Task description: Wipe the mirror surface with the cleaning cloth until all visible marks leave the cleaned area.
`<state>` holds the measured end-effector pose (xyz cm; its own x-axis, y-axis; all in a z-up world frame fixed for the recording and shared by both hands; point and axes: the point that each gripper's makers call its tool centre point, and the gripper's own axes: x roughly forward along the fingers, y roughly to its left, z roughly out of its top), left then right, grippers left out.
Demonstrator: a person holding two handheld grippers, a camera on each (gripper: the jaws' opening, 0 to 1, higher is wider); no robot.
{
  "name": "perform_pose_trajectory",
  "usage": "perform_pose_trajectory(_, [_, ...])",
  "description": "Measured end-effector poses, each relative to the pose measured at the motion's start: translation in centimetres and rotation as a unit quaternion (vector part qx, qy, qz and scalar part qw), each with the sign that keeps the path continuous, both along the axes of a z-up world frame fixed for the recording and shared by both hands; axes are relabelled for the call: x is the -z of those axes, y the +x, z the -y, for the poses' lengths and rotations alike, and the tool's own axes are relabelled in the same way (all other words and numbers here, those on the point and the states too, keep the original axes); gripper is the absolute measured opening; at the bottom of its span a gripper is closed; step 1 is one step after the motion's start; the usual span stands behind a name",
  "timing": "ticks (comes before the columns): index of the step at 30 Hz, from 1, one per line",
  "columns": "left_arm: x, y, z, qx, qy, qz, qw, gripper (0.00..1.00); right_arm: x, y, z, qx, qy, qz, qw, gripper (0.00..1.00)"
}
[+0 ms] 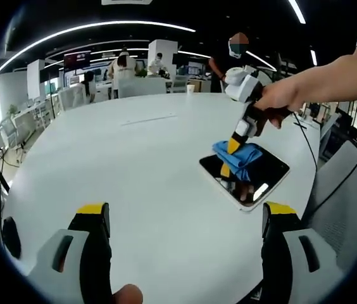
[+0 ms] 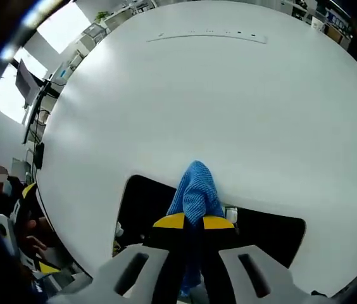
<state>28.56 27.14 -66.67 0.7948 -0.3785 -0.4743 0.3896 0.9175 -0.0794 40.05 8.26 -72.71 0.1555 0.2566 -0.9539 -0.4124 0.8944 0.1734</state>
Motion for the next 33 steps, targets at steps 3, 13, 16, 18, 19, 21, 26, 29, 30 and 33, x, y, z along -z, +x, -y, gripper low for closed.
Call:
perform_pose_trajectory(3, [0.0,-0.1,0.0,0.0,0.001,-0.001,1.0,0.99,-0.1,-0.1,-0.7,0.001,0.007,0.0,1.0,0.02])
perform_pose_trajectory(13, [0.2,-0.5,0.1,-0.004,0.001,-0.006,1.0,0.99,0.7,0.7,-3.8,0.008,0.049,-0.003,0.9988,0.02])
perform_pose_trajectory(16, [0.3,-0.6,0.0,-0.005,0.002,-0.007,1.0,0.99,1.0,0.9,-4.3,0.006,0.057,-0.003,0.9983,0.02])
perform_pose_trajectory(18, [0.3,-0.7,0.0,-0.007,0.0,-0.008,0.9999,0.99,1.1,1.0,-4.9,0.006,0.072,-0.006,0.9974,0.02])
perform_pose_trajectory(19, [0.3,-0.8,0.0,-0.008,0.0,-0.008,0.9999,0.99,1.2,1.1,-5.3,0.005,0.079,-0.006,0.9968,0.02])
perform_pose_trajectory(21, [0.2,-0.8,0.0,-0.008,0.001,-0.007,0.9999,0.99,1.4,1.2,-6.2,0.003,0.098,-0.007,0.9951,0.02])
perform_pose_trajectory(26, [-0.2,-0.9,-0.4,-0.016,0.001,-0.004,0.9999,0.99,1.7,1.6,-6.6,0.018,0.1,-0.002,0.9948,0.02])
perform_pose_trajectory(29, [-0.1,-1.1,-0.5,-0.018,0.002,-0.004,0.9998,0.99,1.7,1.6,-6.6,0.016,0.101,-0.001,0.9948,0.02])
perform_pose_trajectory(30, [0.0,-1.2,-0.5,-0.018,0.002,-0.005,0.9998,0.99,1.7,1.6,-6.6,0.016,0.102,-0.002,0.9947,0.02])
perform_pose_trajectory(33, [-0.1,-1.2,-0.5,-0.018,0.003,-0.005,0.9998,0.99,1.7,1.6,-6.6,0.017,0.103,-0.003,0.9945,0.02])
